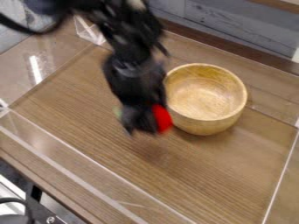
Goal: Move the red object to the left side of the table
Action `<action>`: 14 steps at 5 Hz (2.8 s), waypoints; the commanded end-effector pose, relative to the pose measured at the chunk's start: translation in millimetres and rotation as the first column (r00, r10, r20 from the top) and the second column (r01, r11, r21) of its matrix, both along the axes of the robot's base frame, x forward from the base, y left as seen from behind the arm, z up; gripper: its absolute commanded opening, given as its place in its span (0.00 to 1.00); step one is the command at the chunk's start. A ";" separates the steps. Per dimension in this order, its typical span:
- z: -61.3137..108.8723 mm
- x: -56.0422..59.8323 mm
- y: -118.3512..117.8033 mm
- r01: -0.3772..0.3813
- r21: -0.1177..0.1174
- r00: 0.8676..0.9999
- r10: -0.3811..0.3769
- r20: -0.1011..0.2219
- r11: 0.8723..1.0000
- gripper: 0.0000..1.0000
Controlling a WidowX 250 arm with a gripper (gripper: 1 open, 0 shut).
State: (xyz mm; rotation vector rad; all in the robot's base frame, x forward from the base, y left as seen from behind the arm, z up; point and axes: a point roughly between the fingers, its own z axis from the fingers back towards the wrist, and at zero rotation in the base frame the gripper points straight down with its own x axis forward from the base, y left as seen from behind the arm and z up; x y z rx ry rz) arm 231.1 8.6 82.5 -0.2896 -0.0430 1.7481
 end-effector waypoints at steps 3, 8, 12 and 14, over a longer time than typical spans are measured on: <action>30.6 -2.1 3.0 0.130 0.031 0.990 -0.132 0.057 0.991 0.00; 3.8 -26.3 28.1 0.340 0.128 0.935 -0.350 0.062 0.932 0.00; -31.3 -8.6 19.8 0.588 0.161 0.798 -0.601 0.041 0.792 0.00; -34.8 8.9 21.9 0.642 0.165 0.753 -0.656 0.047 0.749 0.00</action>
